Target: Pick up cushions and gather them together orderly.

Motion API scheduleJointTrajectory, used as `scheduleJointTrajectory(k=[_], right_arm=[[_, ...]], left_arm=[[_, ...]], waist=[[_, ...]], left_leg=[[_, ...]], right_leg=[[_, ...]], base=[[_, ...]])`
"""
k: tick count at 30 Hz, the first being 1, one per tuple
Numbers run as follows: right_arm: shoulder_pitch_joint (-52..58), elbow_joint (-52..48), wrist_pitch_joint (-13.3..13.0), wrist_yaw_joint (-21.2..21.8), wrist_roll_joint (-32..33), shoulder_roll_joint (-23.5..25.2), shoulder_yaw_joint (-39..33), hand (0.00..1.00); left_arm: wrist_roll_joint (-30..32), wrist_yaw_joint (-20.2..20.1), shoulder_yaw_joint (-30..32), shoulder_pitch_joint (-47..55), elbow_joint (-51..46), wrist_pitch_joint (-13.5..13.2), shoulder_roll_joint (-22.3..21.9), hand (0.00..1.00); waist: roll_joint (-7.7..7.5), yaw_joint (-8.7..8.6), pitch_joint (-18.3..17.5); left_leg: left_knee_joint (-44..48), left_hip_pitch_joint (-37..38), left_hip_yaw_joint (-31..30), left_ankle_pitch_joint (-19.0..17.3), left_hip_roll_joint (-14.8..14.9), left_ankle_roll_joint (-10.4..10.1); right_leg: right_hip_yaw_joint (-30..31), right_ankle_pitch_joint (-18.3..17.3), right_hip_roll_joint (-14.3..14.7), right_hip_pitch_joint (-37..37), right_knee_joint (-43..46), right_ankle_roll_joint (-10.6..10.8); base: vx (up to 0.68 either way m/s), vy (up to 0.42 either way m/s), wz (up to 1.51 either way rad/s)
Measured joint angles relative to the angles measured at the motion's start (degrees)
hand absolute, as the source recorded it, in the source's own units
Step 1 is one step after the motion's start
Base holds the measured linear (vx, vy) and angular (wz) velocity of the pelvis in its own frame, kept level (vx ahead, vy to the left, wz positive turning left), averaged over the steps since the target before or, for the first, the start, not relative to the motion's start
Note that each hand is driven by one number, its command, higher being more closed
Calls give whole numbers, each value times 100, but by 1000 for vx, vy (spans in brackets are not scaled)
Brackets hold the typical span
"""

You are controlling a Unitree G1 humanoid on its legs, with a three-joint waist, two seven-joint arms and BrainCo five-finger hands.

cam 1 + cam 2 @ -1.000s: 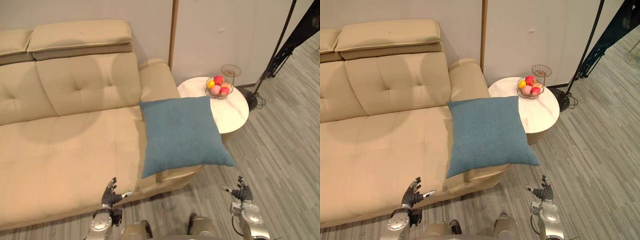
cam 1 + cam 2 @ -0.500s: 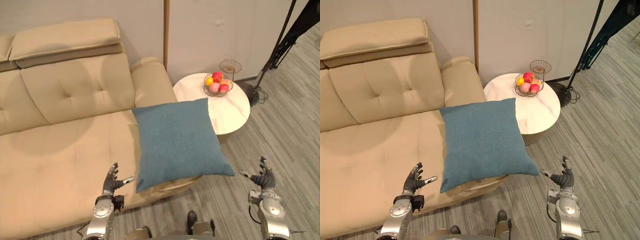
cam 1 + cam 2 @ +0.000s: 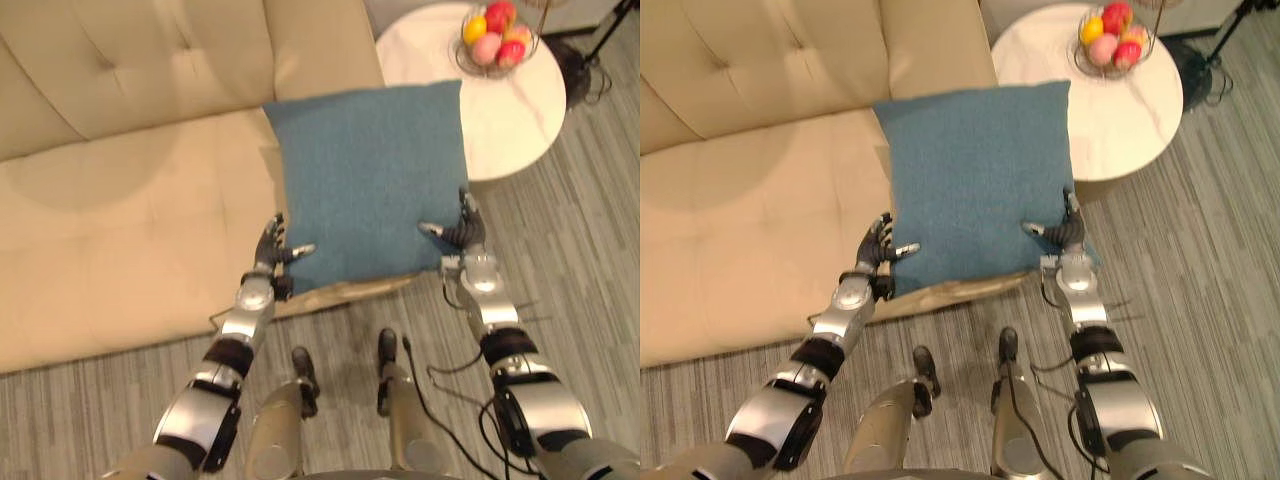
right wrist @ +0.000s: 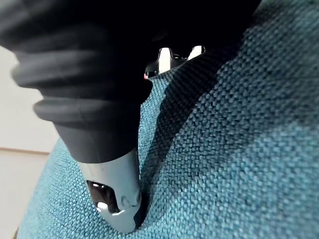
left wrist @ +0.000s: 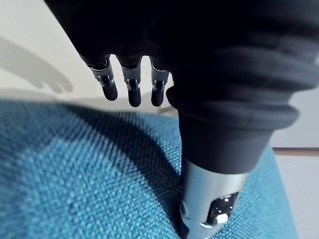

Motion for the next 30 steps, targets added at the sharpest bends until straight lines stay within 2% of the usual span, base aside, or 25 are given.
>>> scheduleJointTrajectory(k=[2,6,10,14,18,23,27,28,30], right_arm=[[-305,5,20,-153,73,-6,137,100],[-445,-173,11,-237,287,-16,353,100],[-176,-1217,-25,-243,405,-42,782,100],[530,-2420,-33,-242,380,-53,949,100],[1904,-3799,-38,-238,161,-51,1063,100],[2722,-4925,-149,-84,-49,-48,1498,100],[3399,-5373,-295,167,-59,124,1834,100],[3626,-5465,-369,219,-59,203,1876,100],[3811,-5506,-500,286,-59,269,2015,100]], left_arm=[[-269,183,-75,-464,237,6,-58,100],[-560,295,-73,-628,175,-5,121,100],[-655,467,-112,-602,-221,-1,314,100],[-634,517,-247,-115,-1216,-2,568,100],[-421,514,-497,1322,-2433,-1,571,100],[-259,498,-532,2669,-3233,-3,566,100],[-178,496,-523,4012,-3935,-53,392,100],[-148,496,-520,4364,-4111,-108,326,100],[-132,496,-501,4777,-4346,-211,278,100]], waist=[[-1,-4,62],[-14,6,172],[-25,-5,183],[-24,7,182],[-20,-23,173],[-42,-4,99],[-58,87,-456],[-56,171,-625],[-76,212,-850]], left_leg=[[5,-162,5,97,13,-4],[-24,-176,35,144,106,-35],[-91,-165,116,227,195,-114],[-126,-89,144,243,283,-126],[-441,565,115,240,261,-143],[-628,1028,40,240,152,-143],[-924,1414,-51,269,72,-181],[-1012,1573,-47,270,63,-183],[-1090,1702,-44,276,36,-190]], right_leg=[[56,100,24,-177,-3,-21],[110,168,112,-198,-51,-77],[183,303,224,-202,-246,-133],[188,345,316,-126,-313,-176],[190,335,351,488,-502,-171],[156,239,319,1029,-712,-110],[62,126,282,1366,-774,-69],[57,87,275,1495,-778,-57],[55,59,254,1592,-781,-28]], base=[[-187,-39,-6],[-140,-60,-8],[-51,-77,-14],[42,-60,-9],[98,-11,3],[26,14,12],[30,19,15],[36,12,3],[32,25,1]])
